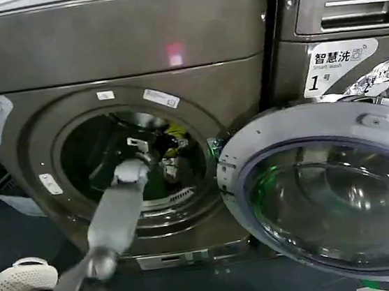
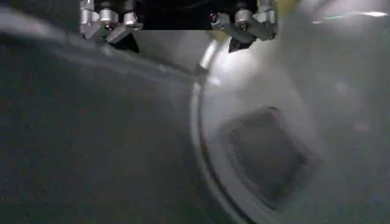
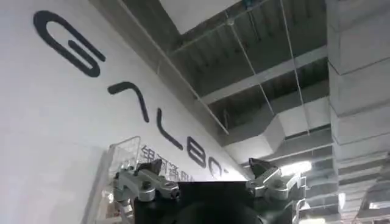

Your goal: Grasp the clothes from the dryer.

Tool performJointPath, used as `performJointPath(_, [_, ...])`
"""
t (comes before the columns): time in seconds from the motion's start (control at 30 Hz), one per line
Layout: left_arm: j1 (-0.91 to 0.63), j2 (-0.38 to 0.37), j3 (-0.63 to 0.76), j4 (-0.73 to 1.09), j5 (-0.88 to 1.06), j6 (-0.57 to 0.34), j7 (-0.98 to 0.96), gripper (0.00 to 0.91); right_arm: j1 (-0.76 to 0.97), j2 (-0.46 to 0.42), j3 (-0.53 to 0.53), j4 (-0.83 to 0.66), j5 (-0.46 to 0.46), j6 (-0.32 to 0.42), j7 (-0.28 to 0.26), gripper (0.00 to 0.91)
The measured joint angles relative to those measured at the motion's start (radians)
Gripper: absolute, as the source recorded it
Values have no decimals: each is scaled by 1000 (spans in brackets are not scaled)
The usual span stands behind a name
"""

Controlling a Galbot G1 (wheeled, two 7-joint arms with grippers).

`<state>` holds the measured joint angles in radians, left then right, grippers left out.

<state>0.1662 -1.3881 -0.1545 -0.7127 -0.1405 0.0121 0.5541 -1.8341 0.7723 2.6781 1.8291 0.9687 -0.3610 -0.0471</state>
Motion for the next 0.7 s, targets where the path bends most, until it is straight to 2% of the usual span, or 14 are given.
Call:
performJointPath(0.13, [-89,16,85,138,115,-45,181,907,1,5,0,5,0,0,-3,907])
performJointPath(0.33, [-197,23,169,296,406,-126,364,907,1,19,5,16,1,0,-4,907])
performJointPath(0.53, [-252,21,205,384,690,-134,413,907,0,18,7,15,1,0,-4,907])
performJointPath(0.7, [-259,10,224,412,817,-106,406,907,1,15,4,16,0,0,-7,907])
